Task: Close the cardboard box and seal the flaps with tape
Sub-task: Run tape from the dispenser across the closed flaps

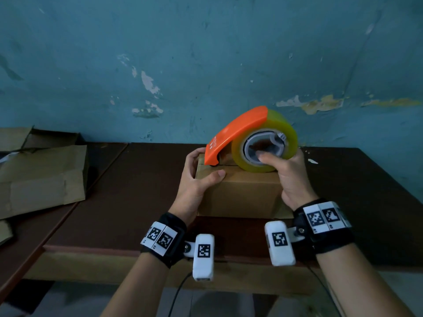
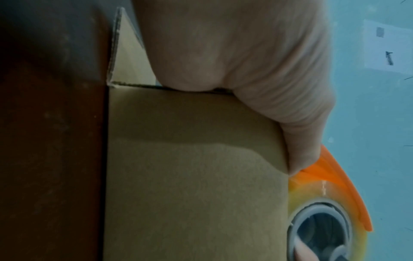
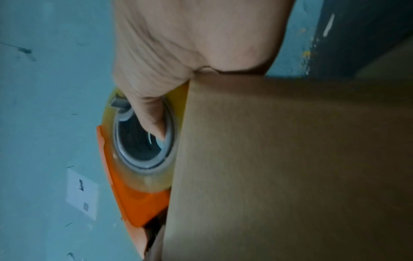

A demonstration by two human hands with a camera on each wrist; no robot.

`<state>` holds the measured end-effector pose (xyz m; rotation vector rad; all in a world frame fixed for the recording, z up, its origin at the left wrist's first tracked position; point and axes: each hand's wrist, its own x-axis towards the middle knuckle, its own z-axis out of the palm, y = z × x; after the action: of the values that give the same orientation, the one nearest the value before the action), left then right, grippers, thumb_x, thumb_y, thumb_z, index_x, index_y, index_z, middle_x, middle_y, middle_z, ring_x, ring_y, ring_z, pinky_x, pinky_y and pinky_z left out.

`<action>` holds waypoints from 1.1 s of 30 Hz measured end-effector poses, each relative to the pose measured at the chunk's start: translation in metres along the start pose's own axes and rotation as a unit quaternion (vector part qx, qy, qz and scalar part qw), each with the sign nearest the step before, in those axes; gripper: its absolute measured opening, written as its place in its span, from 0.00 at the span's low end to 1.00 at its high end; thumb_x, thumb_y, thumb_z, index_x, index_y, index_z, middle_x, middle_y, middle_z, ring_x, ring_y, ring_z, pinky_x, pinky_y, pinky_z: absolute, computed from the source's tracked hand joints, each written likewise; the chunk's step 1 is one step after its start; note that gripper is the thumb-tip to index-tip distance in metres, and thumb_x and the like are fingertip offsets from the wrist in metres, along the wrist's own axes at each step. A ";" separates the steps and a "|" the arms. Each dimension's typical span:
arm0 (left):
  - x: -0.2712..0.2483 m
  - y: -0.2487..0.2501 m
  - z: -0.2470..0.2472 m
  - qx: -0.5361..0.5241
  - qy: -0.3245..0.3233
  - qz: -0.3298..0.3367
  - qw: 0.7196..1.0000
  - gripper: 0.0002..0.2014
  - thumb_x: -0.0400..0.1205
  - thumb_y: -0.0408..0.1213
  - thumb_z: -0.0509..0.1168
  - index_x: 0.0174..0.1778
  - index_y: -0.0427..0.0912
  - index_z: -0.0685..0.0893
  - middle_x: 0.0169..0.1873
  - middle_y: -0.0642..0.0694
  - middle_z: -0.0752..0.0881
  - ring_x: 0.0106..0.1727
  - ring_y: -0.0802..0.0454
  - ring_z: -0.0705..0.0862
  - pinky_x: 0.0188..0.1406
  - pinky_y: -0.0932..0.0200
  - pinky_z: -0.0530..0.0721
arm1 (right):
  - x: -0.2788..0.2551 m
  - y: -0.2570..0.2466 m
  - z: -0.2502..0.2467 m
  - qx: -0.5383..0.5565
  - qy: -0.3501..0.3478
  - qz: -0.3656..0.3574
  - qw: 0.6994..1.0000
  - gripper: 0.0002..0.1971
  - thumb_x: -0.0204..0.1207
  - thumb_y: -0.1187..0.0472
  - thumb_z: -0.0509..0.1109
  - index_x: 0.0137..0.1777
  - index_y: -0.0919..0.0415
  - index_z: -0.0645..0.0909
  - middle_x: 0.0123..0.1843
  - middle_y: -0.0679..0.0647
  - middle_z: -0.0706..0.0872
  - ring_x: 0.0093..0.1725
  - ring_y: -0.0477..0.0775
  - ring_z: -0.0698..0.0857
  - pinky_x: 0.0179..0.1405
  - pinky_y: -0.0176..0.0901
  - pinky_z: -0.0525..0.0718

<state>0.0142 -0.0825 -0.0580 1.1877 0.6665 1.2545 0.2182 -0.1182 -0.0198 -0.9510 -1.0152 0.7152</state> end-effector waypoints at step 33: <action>0.014 0.020 0.000 -0.005 0.033 -0.096 0.995 0.16 0.88 0.32 0.64 0.72 0.37 0.80 0.44 0.47 0.91 0.37 0.55 0.91 0.33 0.61 0.88 | 0.003 0.012 0.001 0.009 0.024 -0.032 0.999 0.17 0.70 0.78 0.70 0.59 0.77 0.82 0.56 0.69 0.89 0.58 0.62 0.90 0.60 0.51 0.89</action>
<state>0.0102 -0.0712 -0.0364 1.0518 0.8039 1.1382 0.2176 -0.1105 -0.0293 -0.9122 -0.9916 0.6449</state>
